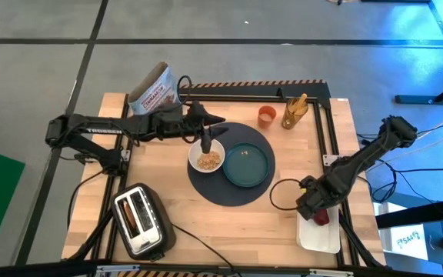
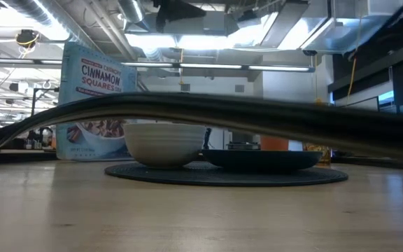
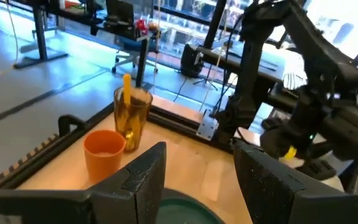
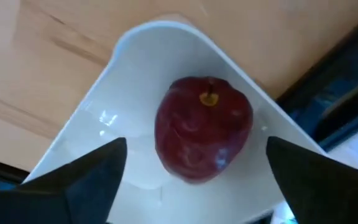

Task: Arrange a breakfast setting
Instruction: Put the toasted bagel on top of the green plate on the blue table mat

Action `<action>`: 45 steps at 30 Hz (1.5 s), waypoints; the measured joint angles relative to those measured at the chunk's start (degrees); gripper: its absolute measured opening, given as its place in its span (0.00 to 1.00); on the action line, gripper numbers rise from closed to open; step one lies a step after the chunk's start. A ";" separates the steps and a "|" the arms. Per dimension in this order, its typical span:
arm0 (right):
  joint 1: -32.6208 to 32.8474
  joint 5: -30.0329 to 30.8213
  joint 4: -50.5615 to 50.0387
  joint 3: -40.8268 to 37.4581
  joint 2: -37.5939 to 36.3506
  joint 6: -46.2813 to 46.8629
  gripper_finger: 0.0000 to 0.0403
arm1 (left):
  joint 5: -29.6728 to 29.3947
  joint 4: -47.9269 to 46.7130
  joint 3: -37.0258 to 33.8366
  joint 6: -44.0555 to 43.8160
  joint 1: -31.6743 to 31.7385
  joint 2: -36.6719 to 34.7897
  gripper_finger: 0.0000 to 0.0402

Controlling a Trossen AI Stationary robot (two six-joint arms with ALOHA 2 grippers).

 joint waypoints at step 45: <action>-19.12 30.49 9.79 6.66 -6.78 -38.62 0.81 | 8.34 -49.76 4.77 -89.94 -33.69 -16.33 0.46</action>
